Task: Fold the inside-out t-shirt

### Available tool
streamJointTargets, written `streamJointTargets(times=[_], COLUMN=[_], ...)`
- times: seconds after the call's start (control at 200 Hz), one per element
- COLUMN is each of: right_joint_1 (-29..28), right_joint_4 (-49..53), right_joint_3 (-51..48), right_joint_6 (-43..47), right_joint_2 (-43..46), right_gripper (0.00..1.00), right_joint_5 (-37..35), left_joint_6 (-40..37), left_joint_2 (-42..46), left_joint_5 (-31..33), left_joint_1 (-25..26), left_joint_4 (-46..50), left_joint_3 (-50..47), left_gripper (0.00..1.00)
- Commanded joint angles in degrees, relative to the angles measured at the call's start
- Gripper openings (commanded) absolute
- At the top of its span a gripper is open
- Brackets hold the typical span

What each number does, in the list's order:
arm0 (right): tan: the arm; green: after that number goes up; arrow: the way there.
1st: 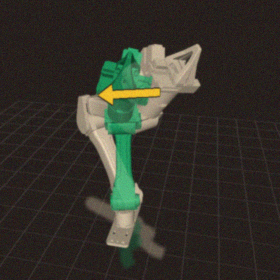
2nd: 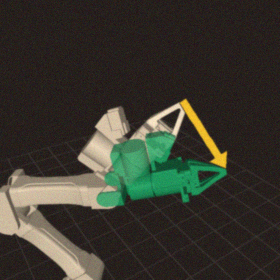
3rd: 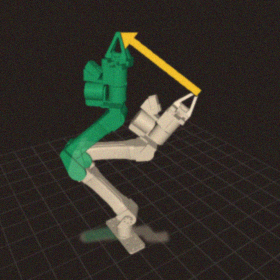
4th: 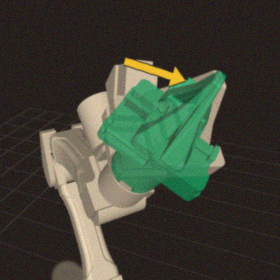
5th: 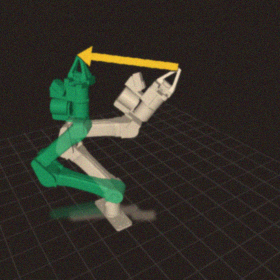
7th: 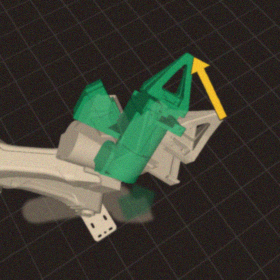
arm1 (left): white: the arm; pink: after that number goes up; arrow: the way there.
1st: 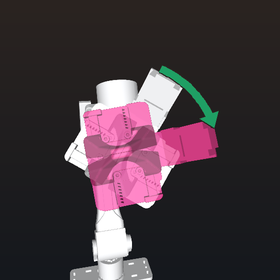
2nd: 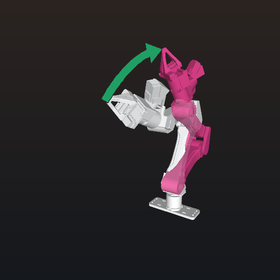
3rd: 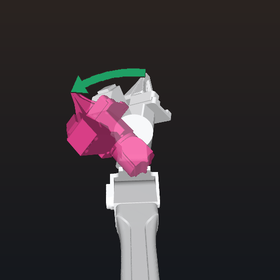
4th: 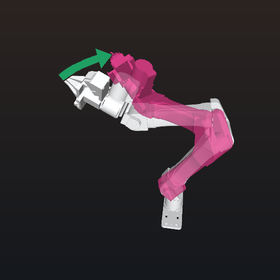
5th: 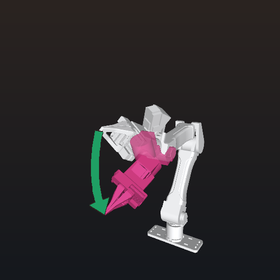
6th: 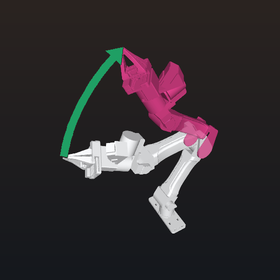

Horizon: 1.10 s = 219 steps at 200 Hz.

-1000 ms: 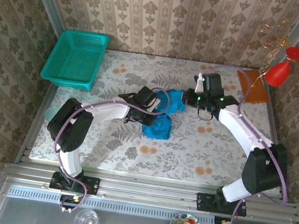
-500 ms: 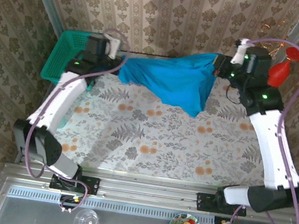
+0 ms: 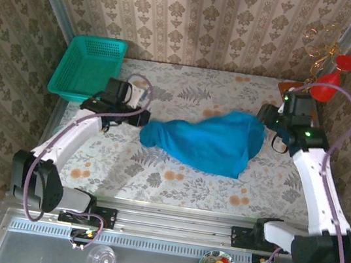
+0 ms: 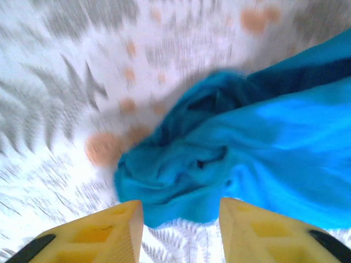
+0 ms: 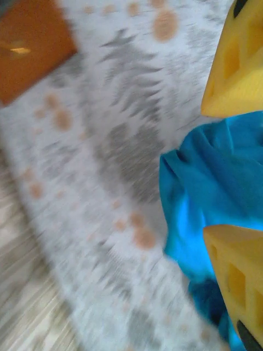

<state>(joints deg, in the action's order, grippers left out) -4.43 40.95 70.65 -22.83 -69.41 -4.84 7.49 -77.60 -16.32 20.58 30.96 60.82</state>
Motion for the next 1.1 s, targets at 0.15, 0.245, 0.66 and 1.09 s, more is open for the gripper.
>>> streamJointTargets(times=[0.15, 0.245, 0.66, 1.09], right_joint_1=[0.02, 0.03, 4.11, 4.62], right_joint_4=[0.28, -1.06, -9.28, -3.69], right_joint_3=[-9.25, -12.37, -15.19, -12.98], right_joint_6=[-1.99, -1.82, -0.75, 0.27], right_joint_2=[-2.52, -4.9, -21.9, -16.36], right_gripper=[0.57, 0.58, 0.62, 0.0], right_joint_5=[4.41, 4.71, 3.27, 8.65], left_joint_6=[4.98, 4.61, 4.06, 3.91], left_joint_2=[-3.09, -7.01, -23.02, -29.45], left_joint_5=[1.82, 1.73, 3.15, -0.06], left_joint_1=[0.42, 1.21, 4.07, -1.8], left_joint_4=[-1.74, -1.52, -3.25, -6.79], left_joint_3=[-0.3, 0.94, 5.1, 19.87], left_gripper=[0.52, 0.56, 0.63, 0.0])
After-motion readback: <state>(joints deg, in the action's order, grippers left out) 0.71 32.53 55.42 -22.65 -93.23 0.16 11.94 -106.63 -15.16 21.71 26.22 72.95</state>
